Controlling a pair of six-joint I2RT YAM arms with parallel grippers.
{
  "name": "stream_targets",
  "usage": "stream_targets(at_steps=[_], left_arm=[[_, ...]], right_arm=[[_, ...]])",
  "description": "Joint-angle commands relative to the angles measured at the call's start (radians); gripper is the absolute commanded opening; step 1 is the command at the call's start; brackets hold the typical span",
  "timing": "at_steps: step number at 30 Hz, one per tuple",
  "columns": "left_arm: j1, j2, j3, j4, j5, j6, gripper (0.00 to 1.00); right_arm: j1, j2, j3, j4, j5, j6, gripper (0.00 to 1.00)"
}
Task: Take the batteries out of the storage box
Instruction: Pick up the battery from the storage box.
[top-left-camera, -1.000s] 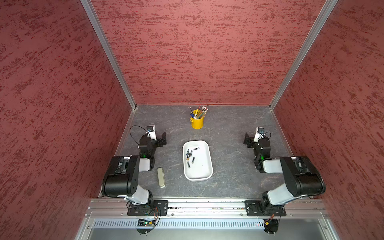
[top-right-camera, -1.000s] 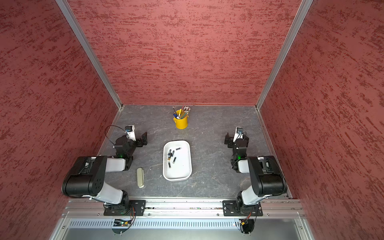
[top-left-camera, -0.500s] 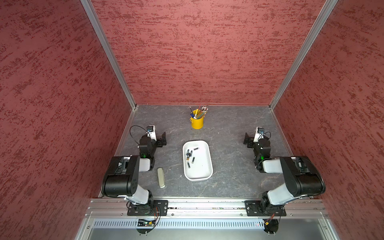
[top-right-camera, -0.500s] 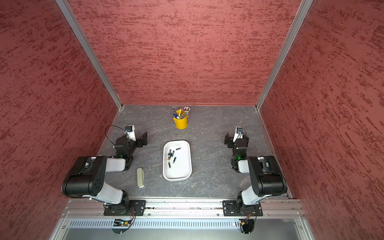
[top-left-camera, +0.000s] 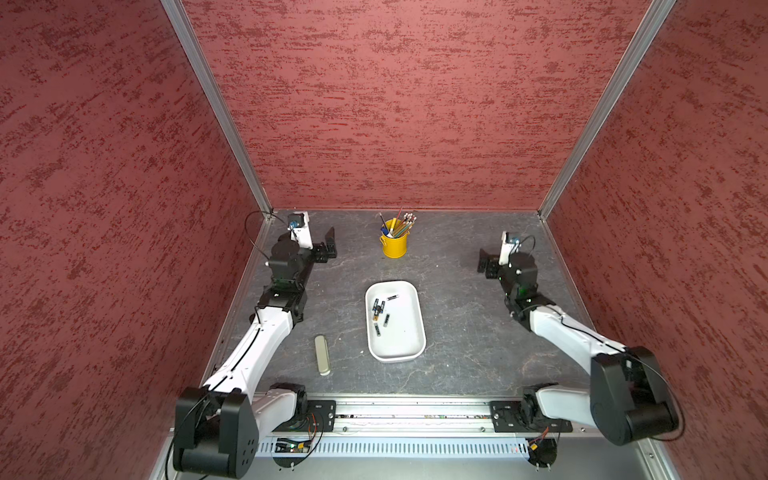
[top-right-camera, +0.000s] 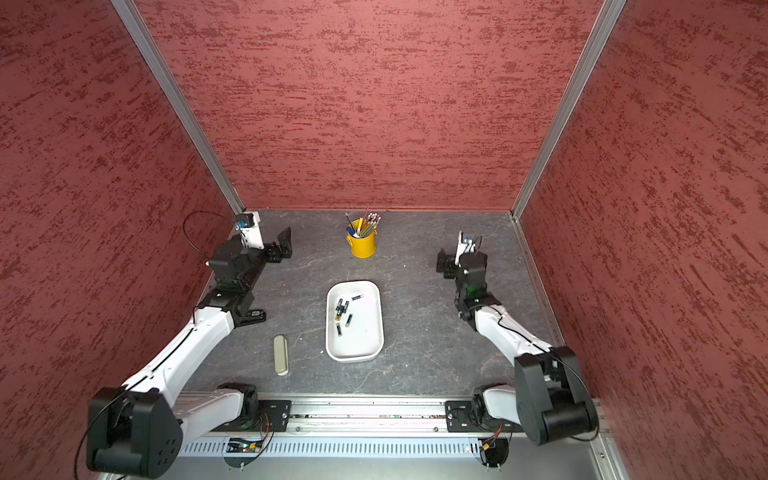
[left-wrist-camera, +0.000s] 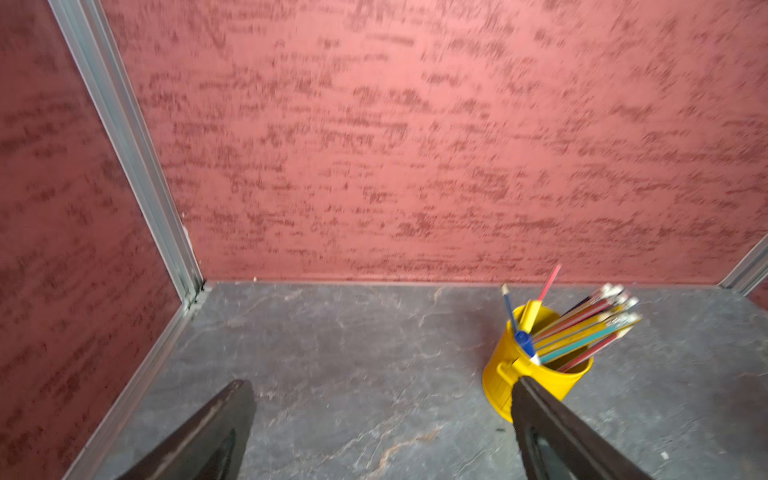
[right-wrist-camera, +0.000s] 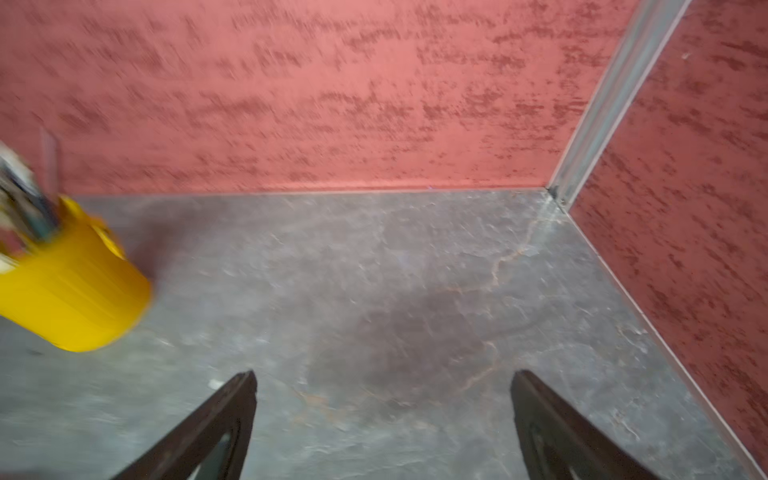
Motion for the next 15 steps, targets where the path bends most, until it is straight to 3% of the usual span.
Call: stream_targets(at_steps=[1,10,15], left_arm=[[-0.011,0.018,0.030,-0.325,-0.061,-0.025,1.00],[-0.027,0.075,0.070,-0.434,0.018,-0.181,1.00],[-0.028,0.063,0.038,-0.452,0.036,-0.243,1.00]], right_arm=[[0.058,-0.022,0.211,-0.556,-0.026,0.170,0.98],[0.362,0.266,0.768,-1.063,-0.085,0.257,0.98],[0.490,0.389,0.893,-1.190,-0.116,0.359,0.90]])
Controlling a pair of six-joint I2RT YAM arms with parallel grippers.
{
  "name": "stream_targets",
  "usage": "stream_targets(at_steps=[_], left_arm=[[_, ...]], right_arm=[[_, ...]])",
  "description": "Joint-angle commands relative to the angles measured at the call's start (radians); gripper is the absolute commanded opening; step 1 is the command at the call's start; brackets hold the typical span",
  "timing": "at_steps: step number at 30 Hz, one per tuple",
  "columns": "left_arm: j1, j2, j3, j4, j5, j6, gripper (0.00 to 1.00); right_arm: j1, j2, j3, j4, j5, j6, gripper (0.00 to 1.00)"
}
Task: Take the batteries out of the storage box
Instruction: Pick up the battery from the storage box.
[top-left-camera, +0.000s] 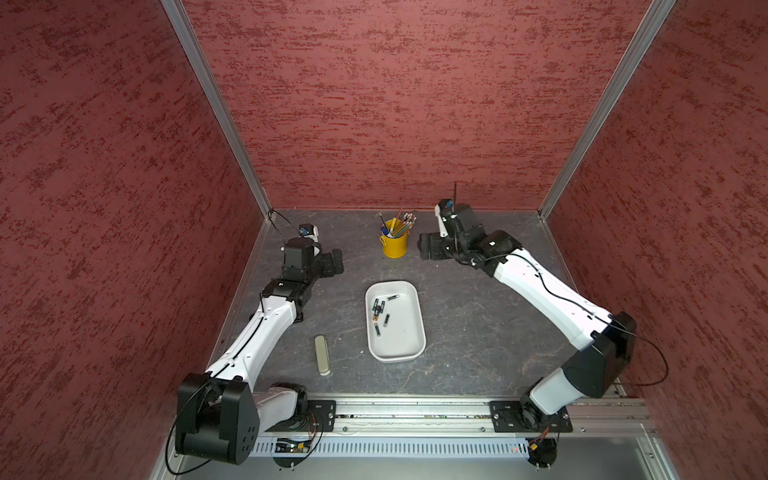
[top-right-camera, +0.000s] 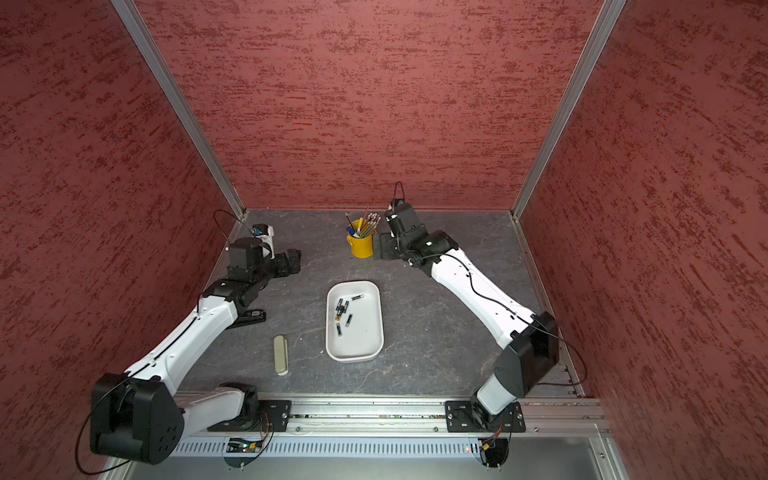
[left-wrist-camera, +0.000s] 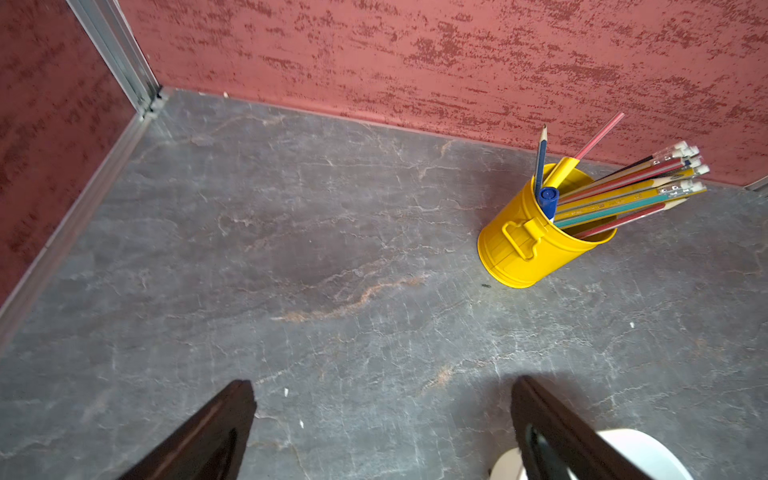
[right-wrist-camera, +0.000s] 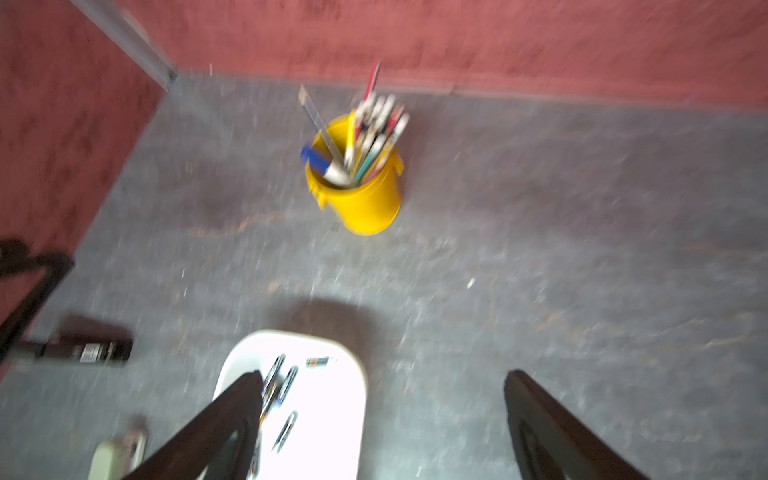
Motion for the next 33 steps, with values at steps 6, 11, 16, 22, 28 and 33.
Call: stream_targets(at_steps=[6,11,16,22,28,33], left_arm=[[-0.004,-0.045,-0.059,-0.037,0.072,-0.127,1.00],[-0.004,-0.068,-0.099,-0.054,0.107,-0.166,1.00],[-0.004,-0.093,-0.131,-0.074,0.119,-0.193,1.00],[-0.001,-0.155,-0.157,-0.100,0.125,-0.211,1.00],[0.002,-0.191,-0.160,-0.135,0.138,-0.220,1.00],[0.004,-0.204,-0.174,-0.140,0.145,-0.235,1.00]], right_arm=[[0.190,0.095,0.043,-0.210,-0.044,0.224,0.79],[0.244,0.154,0.048,-0.176,-0.076,0.303,0.66],[0.270,0.248,0.050,-0.160,-0.096,0.368,0.65],[0.286,0.347,0.052,-0.140,-0.099,0.402,0.60],[0.285,0.430,0.089,-0.144,-0.107,0.408,0.55],[0.285,0.455,0.084,-0.111,-0.117,0.421,0.54]])
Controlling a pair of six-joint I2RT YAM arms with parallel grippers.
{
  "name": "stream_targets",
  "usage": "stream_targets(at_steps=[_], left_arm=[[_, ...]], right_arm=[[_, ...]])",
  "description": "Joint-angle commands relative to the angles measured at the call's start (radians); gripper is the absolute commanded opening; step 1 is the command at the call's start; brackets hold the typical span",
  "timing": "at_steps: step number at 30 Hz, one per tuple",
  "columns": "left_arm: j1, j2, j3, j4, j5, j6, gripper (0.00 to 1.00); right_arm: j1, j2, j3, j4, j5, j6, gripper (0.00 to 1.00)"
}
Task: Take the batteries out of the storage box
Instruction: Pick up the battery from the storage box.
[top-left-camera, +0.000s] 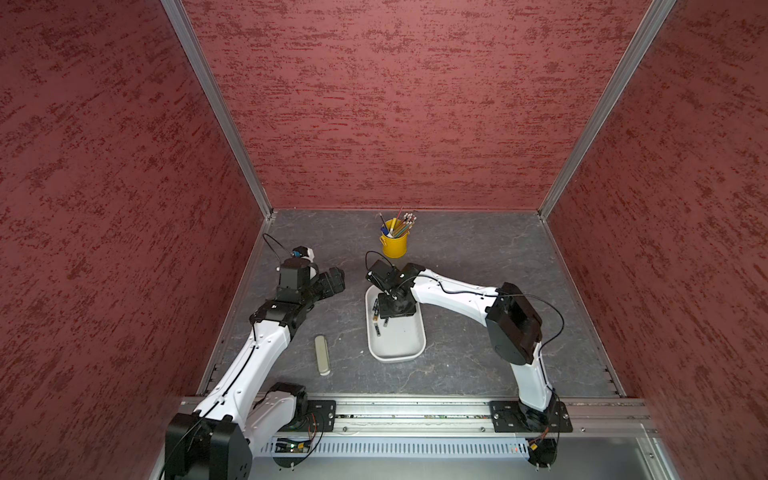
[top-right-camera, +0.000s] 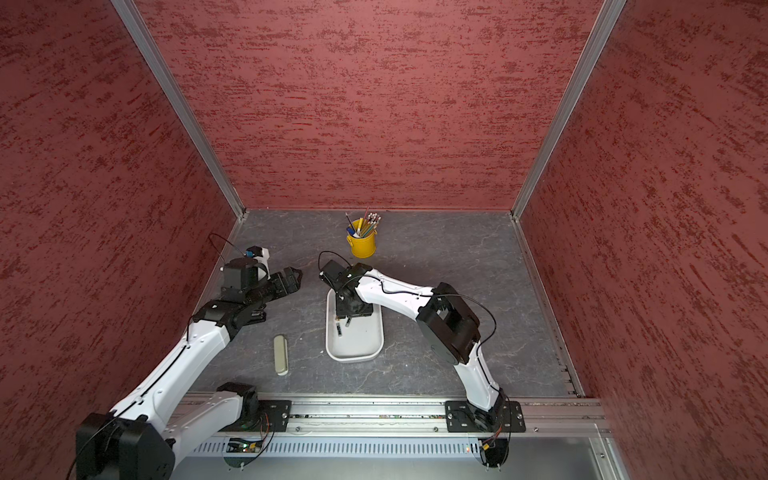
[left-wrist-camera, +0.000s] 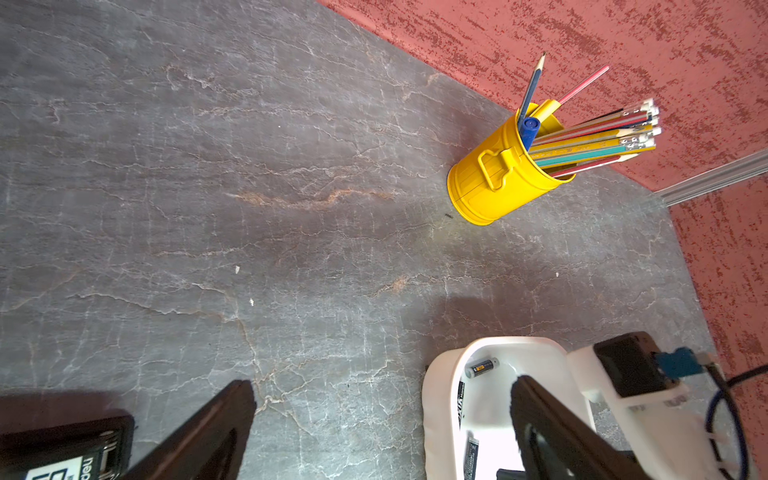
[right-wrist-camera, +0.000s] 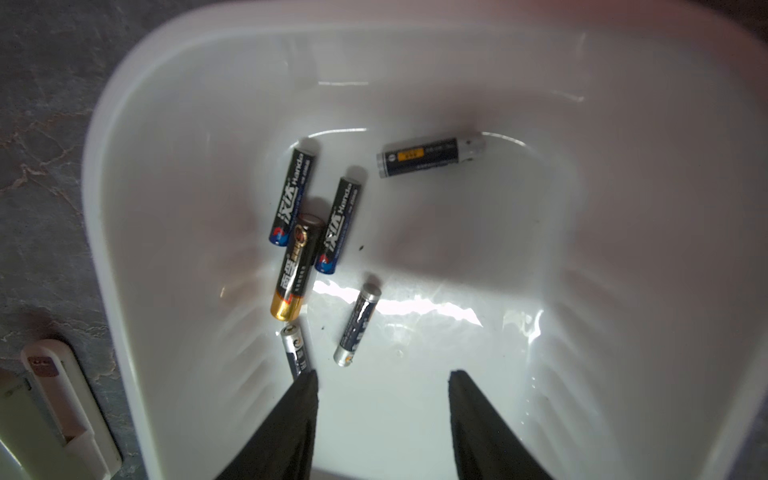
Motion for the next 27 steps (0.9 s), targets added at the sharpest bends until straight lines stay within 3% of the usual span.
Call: stream_targets(at_steps=[1,27], left_arm=[[0.002,-0.013,-0.024,-0.021,0.016,-0.017,1.00],[0.003,0.026,-0.032,-0.007,0.028,-0.021,1.00]], right_arm=[[0.007,0.023,0.031,0.021,-0.014,0.017,0.54],[0.006,0.151,0.112,-0.047,-0.038,-0.036,0.38]])
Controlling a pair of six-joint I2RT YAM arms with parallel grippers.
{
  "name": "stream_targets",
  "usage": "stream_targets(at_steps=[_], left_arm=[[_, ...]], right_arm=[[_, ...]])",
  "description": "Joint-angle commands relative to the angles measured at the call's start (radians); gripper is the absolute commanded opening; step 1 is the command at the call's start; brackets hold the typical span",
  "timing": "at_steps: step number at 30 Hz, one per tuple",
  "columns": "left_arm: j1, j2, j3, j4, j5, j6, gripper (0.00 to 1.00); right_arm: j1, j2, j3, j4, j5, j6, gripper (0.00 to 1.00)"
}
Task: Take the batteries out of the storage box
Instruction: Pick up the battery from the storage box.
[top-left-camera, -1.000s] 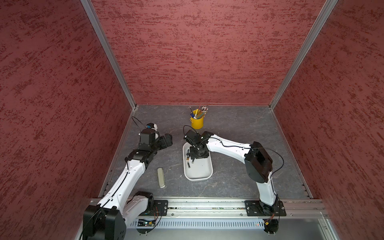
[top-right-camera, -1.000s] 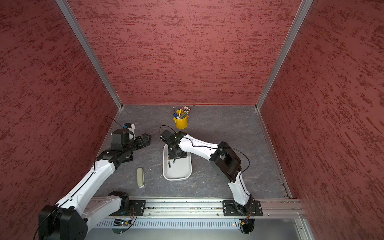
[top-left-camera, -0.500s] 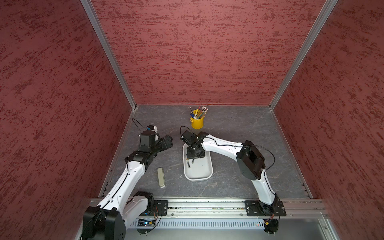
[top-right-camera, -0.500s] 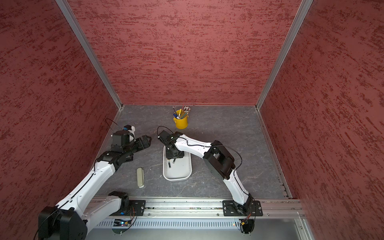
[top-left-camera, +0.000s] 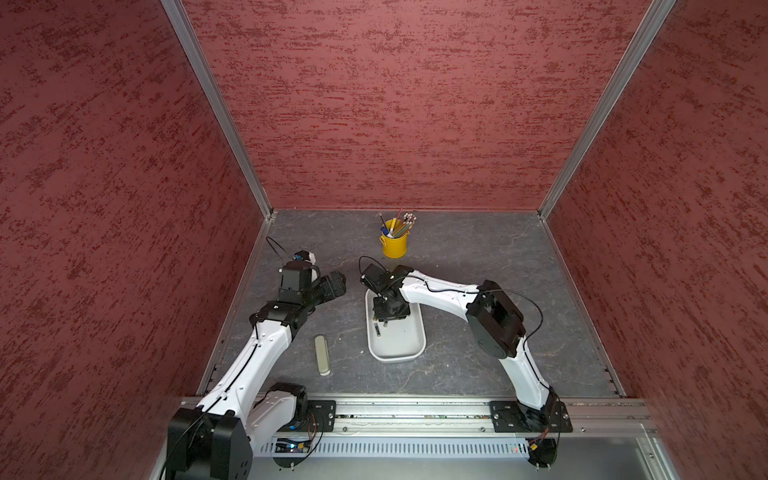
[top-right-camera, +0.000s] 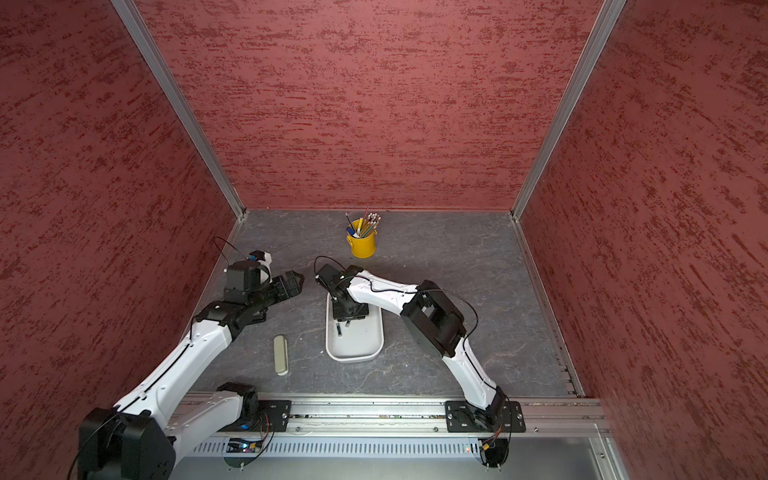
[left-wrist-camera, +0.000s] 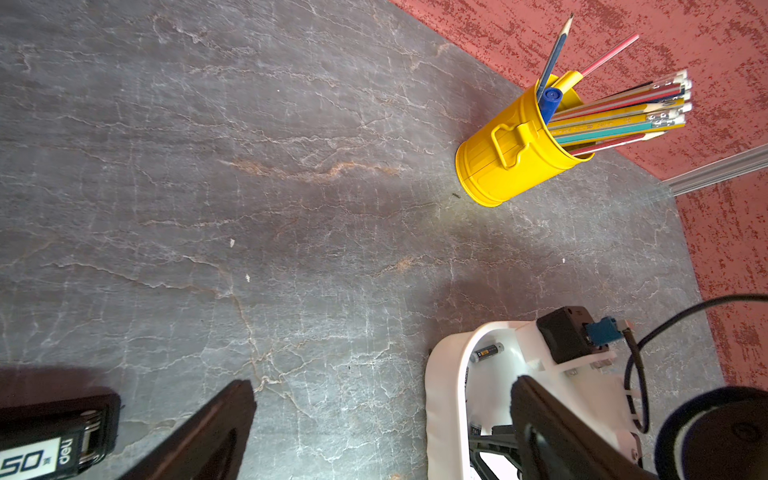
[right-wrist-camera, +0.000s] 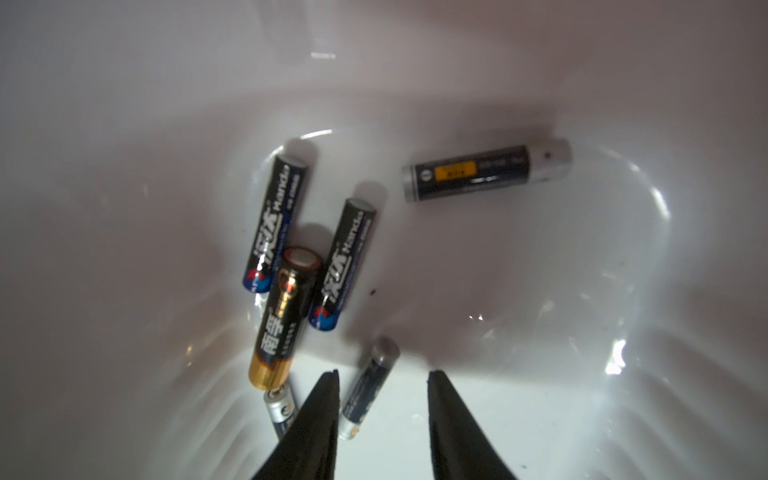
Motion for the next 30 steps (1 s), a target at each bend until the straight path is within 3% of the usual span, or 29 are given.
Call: stream_targets(at_steps=[1,30], left_arm=[[0.003,0.006,-0.006,0.000,0.010,-0.003,1.00],[0.002,-0.001,-0.008,-0.007,0.014,-0.001,1.00]], right_arm=[[0.005,0.020,0.028,-0.027,-0.011,-0.010,0.36],[0.008,0.042,0.050,-0.056,-0.024,-0.025,0.14]])
